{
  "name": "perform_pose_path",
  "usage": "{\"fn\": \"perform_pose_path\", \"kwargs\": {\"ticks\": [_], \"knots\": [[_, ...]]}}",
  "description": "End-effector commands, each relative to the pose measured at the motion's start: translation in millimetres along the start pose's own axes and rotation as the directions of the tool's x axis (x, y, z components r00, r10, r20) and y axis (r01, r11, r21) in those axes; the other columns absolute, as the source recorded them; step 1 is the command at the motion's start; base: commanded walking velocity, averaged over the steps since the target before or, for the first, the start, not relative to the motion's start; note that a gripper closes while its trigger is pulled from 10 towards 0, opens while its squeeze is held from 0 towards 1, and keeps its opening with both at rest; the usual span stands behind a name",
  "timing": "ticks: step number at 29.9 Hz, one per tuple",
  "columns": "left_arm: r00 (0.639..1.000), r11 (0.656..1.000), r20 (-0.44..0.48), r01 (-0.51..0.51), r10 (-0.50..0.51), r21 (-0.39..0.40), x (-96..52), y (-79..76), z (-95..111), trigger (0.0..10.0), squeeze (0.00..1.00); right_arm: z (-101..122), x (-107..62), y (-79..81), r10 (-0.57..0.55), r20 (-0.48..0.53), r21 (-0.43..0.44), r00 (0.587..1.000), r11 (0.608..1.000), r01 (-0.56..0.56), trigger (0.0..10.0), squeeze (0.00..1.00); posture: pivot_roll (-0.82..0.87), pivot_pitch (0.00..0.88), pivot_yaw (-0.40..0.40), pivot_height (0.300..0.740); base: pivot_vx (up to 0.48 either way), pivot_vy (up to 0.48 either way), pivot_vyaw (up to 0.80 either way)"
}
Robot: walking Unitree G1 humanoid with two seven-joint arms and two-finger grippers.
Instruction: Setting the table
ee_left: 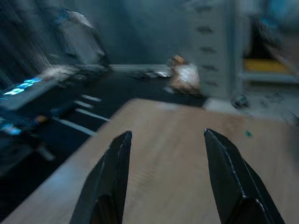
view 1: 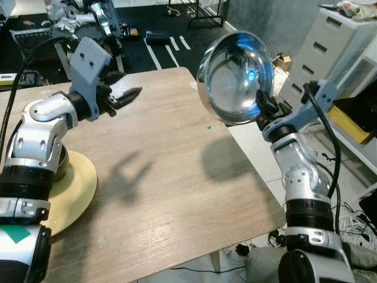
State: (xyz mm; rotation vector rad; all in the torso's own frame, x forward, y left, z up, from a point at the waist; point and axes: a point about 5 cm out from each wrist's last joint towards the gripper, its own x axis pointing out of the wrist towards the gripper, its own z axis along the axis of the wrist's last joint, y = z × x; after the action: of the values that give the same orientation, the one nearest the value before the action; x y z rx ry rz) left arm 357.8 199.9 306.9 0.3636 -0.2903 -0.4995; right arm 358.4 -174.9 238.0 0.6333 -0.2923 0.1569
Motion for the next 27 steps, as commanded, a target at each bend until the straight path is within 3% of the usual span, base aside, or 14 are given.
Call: {"fn": "perform_pose_path", "kwargs": {"ticks": [1,3,7,8,22,27], "knots": [[0.998,0.998,-0.009,-0.055,0.054,-0.016,-4.0,1.3,-1.0,10.0,0.0,5.5,-5.5,0.0,-0.018,0.024,0.014,1.0,1.0,0.018,0.0,0.0,0.05,0.012,0.074,0.74,0.0,0.0,0.0],[0.988,0.987,-0.007,-0.156,0.155,-0.05,-7.5,-5.9,-4.8,10.0,0.0,0.2,-24.1,3.0,-0.045,0.022,0.009,0.999,0.999,0.045,0.0,0.0,0.03,0.002,0.08,0.74,0.0,0.0,0.0],[0.975,0.971,-0.012,-0.223,0.223,-0.083,-7.7,-13.3,-8.9,10.0,0.0,-8.7,-37.2,9.8,-0.032,-0.011,-0.012,0.999,0.999,0.032,0.0,0.0,0.02,0.0,0.079,0.74,0.0,0.0,0.0],[0.972,0.968,-0.016,-0.235,0.234,-0.092,-7.5,-15.8,-10.3,10.0,0.0,-10.6,-39.9,12.4,-0.023,-0.018,-0.021,1.0,1.0,0.023,10.0,0.0,0.02,0.0,0.078,0.74,0.0,0.0,0.0],[0.951,0.946,-0.06,-0.307,0.302,-0.107,-11.5,-29.5,-17.1,10.0,0.0,-26.4,-57.8,31.6,0.051,-0.14,0.031,0.989,0.998,-0.047,10.0,0.0,0.01,0.0,0.065,0.74,0.0,0.0,0.0],[0.939,0.932,-0.068,-0.343,0.337,-0.115,-14.3,-32.3,-18.4,10.0,0.0,-46.1,-70.4,23.0,0.016,-0.228,-0.073,0.973,0.997,-0.034,10.0,0.0,0.0,0.0,0.055,0.74,0.0,0.0,0.0]]}}
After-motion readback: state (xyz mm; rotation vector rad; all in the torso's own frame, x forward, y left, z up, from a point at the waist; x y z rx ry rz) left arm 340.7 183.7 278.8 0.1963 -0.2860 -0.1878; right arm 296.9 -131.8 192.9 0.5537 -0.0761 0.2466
